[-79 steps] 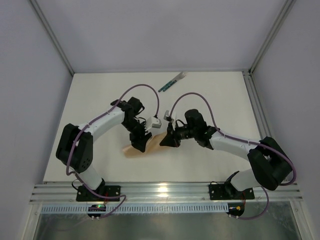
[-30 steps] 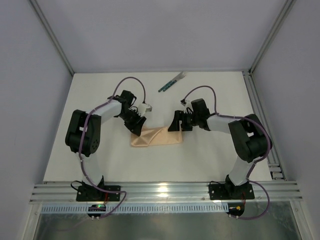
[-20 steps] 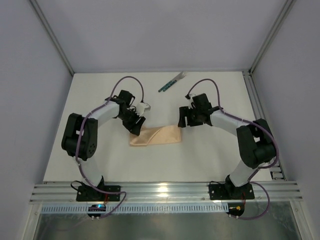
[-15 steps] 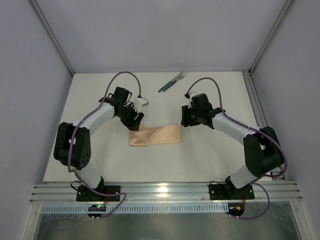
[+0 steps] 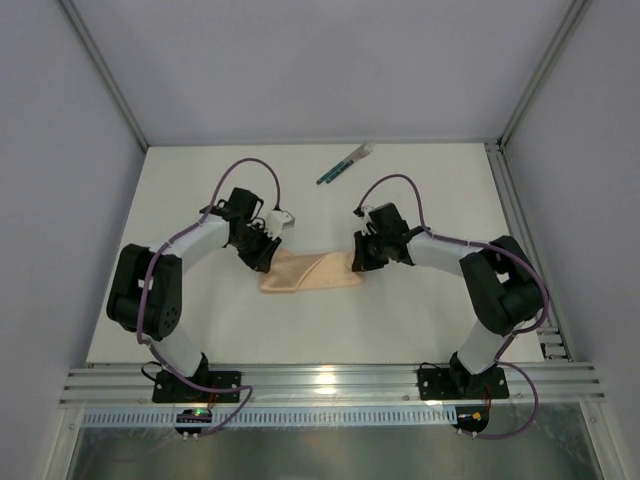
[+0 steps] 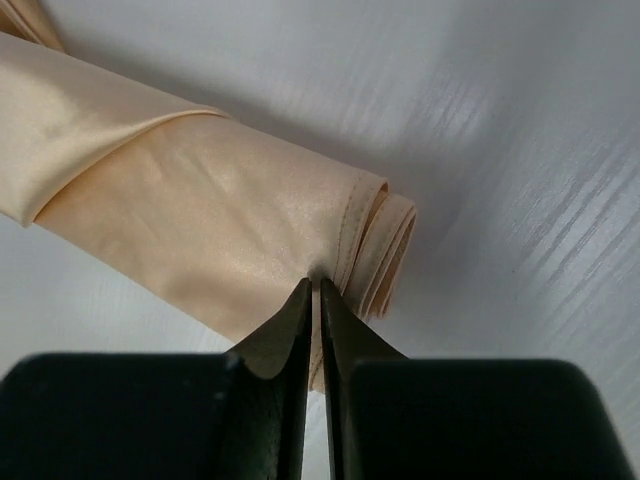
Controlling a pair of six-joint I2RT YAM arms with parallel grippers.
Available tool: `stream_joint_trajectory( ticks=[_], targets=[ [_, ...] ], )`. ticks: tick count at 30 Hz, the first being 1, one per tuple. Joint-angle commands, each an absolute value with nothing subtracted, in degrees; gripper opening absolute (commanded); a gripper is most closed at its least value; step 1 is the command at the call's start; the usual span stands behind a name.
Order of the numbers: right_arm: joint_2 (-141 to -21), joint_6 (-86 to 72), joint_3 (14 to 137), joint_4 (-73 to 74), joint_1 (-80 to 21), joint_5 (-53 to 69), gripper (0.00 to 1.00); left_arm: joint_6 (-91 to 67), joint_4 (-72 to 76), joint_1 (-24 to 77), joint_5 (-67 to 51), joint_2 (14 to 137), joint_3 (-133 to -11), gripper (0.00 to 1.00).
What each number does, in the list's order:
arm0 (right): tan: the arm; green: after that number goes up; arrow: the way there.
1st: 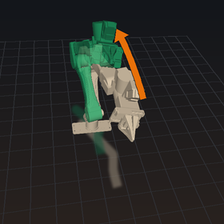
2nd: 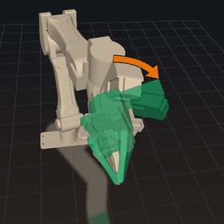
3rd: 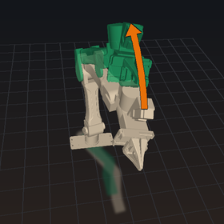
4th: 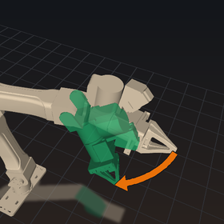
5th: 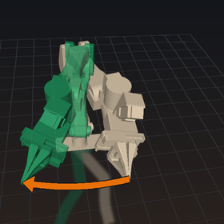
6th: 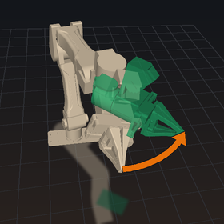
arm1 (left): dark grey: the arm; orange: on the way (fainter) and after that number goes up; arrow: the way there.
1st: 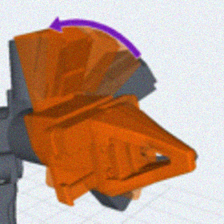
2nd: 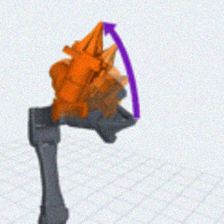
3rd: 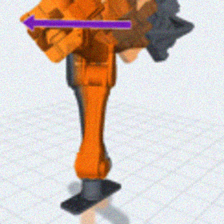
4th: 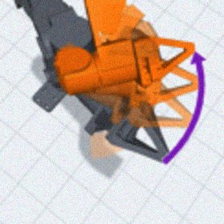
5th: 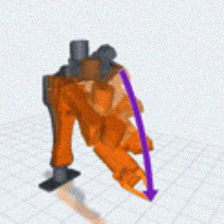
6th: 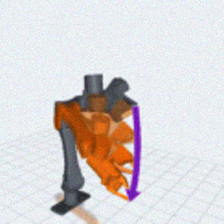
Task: Fold the napkin into a case and place the utensils inside
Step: Turn over the smaller rectangle folded napkin at the center of the board, then smooth out the smaller rectangle-folded napkin at the center of the board.
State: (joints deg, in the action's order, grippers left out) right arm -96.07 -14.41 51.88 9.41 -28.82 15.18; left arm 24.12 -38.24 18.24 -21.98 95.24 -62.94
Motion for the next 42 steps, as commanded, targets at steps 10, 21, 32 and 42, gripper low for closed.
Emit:
stream_joint_trajectory(
  ticks=[10, 21, 32, 42],
  targets=[
    [-98.10, -13.28, 55.37, 8.61, -27.51, 17.31, 0.09, 23.81, -34.27, 17.93, -24.24, 95.99, -62.93, 0.31],
    [-89.47, 4.19, 57.03, 0.36, -29.53, 30.66, 0.59, 23.38, -38.24, 15.21, -30.14, 94.13, -69.08, 0.57],
    [-111.96, 14.67, 79.09, 13.44, -30.32, 42.71, 0.71, 27.60, -37.80, 14.85, -31.99, 100.73, -69.97, 0.73],
    [-126.55, 18.28, 93.16, 24.94, -32.08, 45.17, 0.72, 28.65, -35.95, 14.85, -26.98, 103.18, -67.59, 0.68]
  ],
)
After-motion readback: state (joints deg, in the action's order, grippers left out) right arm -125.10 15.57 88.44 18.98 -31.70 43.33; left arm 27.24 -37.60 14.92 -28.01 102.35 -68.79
